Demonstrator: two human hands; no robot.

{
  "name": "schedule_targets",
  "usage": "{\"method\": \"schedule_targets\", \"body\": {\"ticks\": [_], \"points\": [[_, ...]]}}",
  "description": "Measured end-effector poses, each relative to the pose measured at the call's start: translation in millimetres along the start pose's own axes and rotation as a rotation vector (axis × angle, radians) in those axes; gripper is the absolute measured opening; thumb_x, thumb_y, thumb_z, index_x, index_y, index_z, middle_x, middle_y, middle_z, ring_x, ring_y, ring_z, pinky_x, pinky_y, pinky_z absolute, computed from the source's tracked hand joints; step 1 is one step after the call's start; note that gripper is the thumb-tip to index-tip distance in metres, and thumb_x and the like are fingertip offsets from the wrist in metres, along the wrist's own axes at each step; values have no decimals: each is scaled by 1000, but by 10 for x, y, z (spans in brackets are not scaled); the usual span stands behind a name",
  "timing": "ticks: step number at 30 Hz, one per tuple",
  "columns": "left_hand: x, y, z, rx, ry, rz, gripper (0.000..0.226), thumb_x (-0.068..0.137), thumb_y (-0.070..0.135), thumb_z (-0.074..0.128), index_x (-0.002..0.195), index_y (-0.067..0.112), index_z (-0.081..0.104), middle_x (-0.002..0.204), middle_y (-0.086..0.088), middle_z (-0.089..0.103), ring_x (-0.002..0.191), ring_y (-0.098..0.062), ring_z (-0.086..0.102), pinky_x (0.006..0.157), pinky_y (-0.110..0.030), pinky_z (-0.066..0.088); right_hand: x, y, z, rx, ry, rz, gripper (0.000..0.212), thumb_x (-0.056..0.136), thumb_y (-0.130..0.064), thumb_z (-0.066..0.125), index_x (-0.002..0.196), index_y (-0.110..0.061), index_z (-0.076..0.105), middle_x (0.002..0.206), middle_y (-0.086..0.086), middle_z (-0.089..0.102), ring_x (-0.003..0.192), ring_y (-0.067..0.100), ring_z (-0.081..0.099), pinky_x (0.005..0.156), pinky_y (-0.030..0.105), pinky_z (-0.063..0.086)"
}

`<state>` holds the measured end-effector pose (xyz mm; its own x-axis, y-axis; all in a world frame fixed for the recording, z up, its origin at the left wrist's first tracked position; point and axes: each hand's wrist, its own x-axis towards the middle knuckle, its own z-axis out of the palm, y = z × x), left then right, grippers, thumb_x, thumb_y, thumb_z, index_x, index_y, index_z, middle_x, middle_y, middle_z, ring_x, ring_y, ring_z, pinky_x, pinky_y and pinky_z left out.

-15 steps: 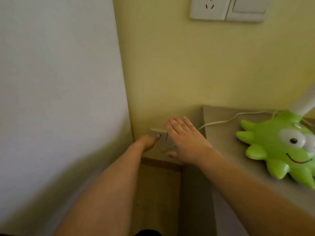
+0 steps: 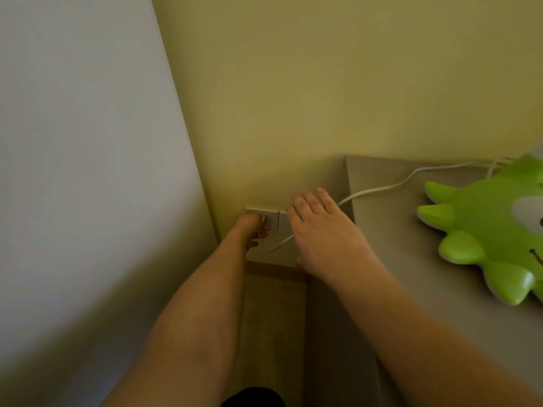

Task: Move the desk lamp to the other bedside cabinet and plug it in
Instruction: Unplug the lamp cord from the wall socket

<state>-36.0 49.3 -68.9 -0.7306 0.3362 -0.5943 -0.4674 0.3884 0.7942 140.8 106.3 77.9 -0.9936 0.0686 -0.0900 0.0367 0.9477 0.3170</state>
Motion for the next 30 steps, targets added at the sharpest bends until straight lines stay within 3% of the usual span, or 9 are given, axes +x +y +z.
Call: {"method": "schedule_targets", "body": {"ticks": [4,7,10,14,25,30], "points": [[54,-47,-10,-39,21,0,17,94,22,42,93,20,58,76,1,62,68,-17,53,76,-34,37,-13,-10,-33,-70,-105,18,54,96,-23,32,146,-2,23,155,21,23,145,34,17,121,49,2],[84,-86,23,-62,58,33,18,96,22,43,88,16,58,73,-1,60,62,-17,50,65,-30,36,-23,-19,-61,-128,-193,25,43,94,-21,39,134,-5,46,142,21,46,135,35,37,120,52,8],[142,-112,36,-83,101,64,22,97,20,44,80,14,58,70,-4,59,58,-18,49,59,-28,36,-16,-24,-82,-113,-177,32,35,93,-17,42,124,-7,55,130,18,58,125,34,48,120,52,12],[193,-125,37,-87,122,76,18,97,18,45,92,11,61,69,-5,60,56,-17,48,56,-28,36,-17,-20,-72,-111,-146,37,34,92,-14,42,122,-6,56,126,17,60,123,34,50,119,51,14],[285,-155,54,-94,170,49,26,95,13,43,73,9,57,72,-9,57,59,-21,46,60,-31,36,-8,-24,-57,-108,-137,47,35,92,-16,45,124,-6,55,128,17,59,124,34,49,119,50,15],[304,-152,84,-105,165,48,20,95,11,41,86,6,59,71,-9,54,59,-20,44,56,-29,33,-2,-1,-74,-92,-150,56,35,93,-16,45,125,-4,54,130,20,57,127,35,47,119,50,14]]}}
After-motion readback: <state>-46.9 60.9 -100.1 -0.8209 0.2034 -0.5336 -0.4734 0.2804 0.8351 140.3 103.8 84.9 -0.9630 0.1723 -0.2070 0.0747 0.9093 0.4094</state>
